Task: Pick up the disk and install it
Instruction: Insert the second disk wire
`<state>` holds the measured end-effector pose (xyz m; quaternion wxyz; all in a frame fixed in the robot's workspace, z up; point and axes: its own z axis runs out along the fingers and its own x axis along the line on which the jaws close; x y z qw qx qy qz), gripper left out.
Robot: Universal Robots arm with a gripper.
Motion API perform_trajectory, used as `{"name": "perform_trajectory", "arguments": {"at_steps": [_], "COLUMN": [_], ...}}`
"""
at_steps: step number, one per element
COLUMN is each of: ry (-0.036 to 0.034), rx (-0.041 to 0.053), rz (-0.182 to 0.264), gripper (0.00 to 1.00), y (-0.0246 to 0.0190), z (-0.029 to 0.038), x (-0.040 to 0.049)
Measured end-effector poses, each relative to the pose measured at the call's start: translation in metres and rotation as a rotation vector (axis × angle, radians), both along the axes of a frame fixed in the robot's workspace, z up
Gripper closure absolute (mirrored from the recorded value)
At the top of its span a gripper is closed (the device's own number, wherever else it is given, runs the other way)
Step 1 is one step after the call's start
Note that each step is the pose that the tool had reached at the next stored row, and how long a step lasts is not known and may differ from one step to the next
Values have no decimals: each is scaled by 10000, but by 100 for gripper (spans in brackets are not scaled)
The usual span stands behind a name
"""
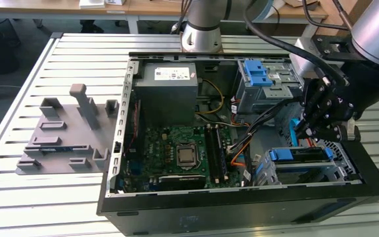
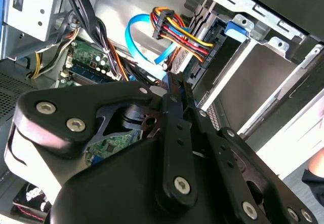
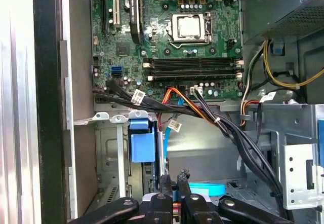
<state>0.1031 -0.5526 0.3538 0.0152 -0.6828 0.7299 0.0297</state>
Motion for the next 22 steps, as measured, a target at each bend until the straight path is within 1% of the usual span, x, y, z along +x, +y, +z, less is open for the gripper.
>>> {"name": "perform_trajectory", "arguments": {"at_steps": [2,5,7,10,11,14,18,22], "ry": [30,39,40,39,39,40,51,52], "rx": [2,3,3,5,4,4,5,2], "rz": [-3,-14,-18,-35,-40,-57,-88,-96], "gripper": [84,84,84,84,84,84,84,84], "y": [-3,-17,-54,-125,-138,-145,-149,-163], "z": [-8,-33,-54,-86,-94,-114,-129,-143], "x": [19,28,29,29,29,34,66,69]}}
